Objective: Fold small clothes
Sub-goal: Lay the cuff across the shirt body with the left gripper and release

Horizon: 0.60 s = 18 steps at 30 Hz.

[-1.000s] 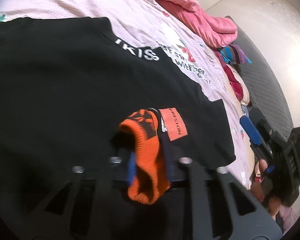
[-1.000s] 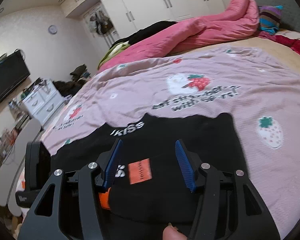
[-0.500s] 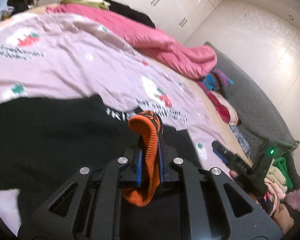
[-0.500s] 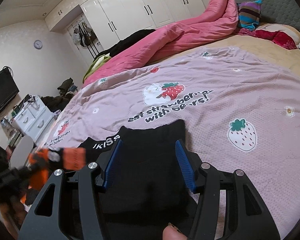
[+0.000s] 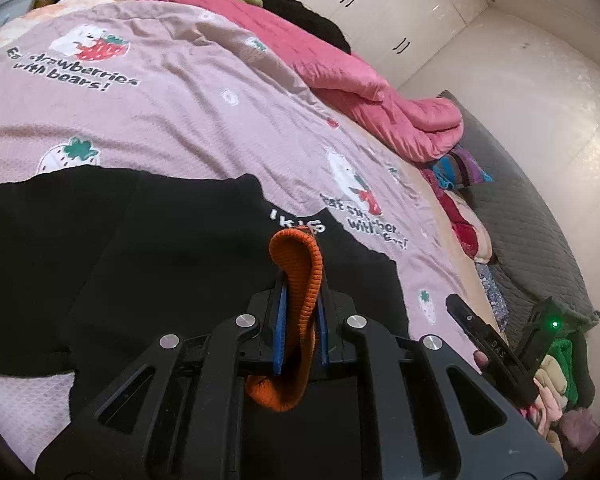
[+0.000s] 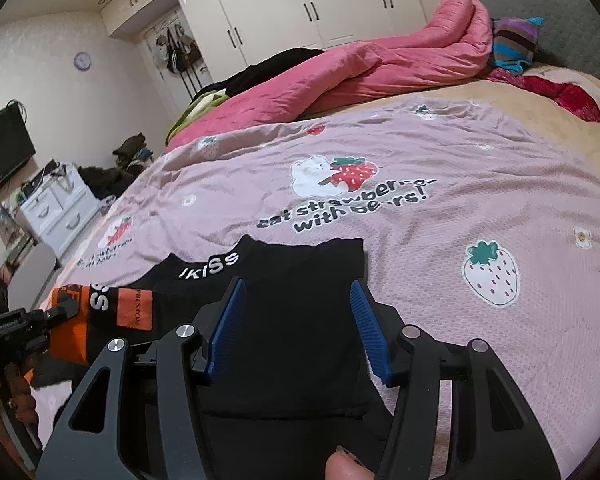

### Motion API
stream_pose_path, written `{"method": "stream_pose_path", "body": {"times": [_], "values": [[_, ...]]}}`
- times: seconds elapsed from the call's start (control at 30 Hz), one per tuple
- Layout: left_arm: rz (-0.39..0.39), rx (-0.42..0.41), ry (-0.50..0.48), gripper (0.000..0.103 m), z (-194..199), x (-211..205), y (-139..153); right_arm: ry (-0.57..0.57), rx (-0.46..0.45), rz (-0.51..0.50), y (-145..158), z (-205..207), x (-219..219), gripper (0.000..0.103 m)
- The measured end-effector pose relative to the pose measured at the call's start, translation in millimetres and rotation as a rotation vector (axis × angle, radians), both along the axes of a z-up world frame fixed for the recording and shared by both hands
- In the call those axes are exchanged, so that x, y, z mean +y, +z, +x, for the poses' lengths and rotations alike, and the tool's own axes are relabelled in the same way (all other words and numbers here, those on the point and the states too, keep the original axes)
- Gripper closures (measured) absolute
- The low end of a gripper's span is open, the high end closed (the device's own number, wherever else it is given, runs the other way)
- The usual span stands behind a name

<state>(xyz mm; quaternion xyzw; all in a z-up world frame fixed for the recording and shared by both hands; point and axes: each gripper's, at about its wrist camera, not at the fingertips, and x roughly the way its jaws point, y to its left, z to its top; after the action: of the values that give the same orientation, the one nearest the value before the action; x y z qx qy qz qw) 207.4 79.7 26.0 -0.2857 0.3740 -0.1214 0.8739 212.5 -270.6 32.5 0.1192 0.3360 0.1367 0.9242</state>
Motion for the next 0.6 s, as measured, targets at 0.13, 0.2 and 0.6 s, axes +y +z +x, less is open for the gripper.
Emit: {"method": "stream_pose_path", "body": {"times": [0.13, 0.2, 0.6], "values": [[0.024, 0.022, 0.015, 0.097, -3.8, 7.3, -7.5, 0.031, 0.018, -0.026, -4.8, 1.3, 10.7, 0.049], [0.028, 0.038, 0.022, 0.095, -6.5, 12.2, -13.4, 0.045, 0.026, -0.044, -7.2, 1.9, 16.8, 0.049], [0.137, 0.01, 0.077, 0.094, -14.4, 25.6, -7.6, 0.149, 0.052, -0.174, -25.4, -4.6, 59.6, 0.047]]}}
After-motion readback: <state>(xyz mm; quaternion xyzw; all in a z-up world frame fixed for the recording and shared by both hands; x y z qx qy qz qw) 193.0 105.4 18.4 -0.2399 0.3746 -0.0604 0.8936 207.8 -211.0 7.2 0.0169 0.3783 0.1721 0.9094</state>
